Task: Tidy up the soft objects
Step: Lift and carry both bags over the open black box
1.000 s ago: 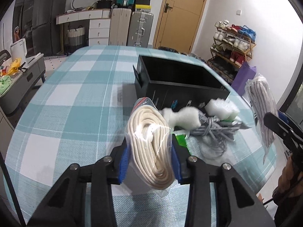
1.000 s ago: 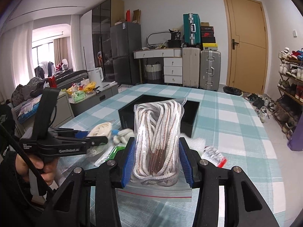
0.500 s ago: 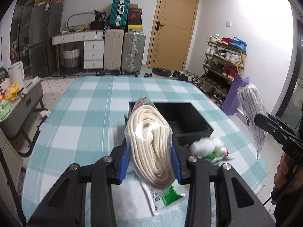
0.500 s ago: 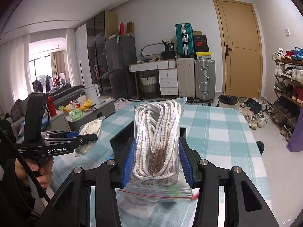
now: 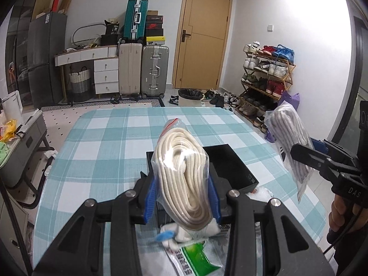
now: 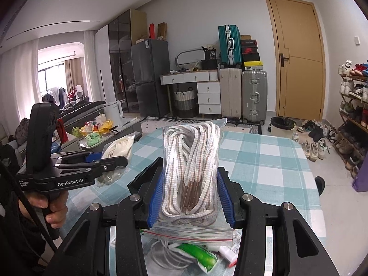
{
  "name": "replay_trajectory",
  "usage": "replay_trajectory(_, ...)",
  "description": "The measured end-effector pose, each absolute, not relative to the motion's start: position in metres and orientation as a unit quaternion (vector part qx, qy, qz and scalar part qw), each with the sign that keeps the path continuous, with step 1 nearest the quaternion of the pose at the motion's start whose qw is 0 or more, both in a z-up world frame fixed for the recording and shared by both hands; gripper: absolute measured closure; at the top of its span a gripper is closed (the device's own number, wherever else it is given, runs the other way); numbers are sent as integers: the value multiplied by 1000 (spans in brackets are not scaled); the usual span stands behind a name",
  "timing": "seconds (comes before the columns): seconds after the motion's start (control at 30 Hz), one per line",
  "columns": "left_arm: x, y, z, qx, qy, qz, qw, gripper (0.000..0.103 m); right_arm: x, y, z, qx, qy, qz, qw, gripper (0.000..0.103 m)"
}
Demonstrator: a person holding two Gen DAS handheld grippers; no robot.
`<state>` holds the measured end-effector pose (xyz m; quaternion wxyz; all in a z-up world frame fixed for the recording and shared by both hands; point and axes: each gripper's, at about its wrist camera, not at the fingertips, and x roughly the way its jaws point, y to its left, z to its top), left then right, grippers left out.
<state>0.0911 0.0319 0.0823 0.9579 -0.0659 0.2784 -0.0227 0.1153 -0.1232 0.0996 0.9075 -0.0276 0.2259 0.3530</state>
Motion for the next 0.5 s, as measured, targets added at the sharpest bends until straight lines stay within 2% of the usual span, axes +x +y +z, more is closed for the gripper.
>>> replay_trajectory(0.5,143,27,49,-53,321,-26,945,66,180,-87,68,-40,288,351,890,58)
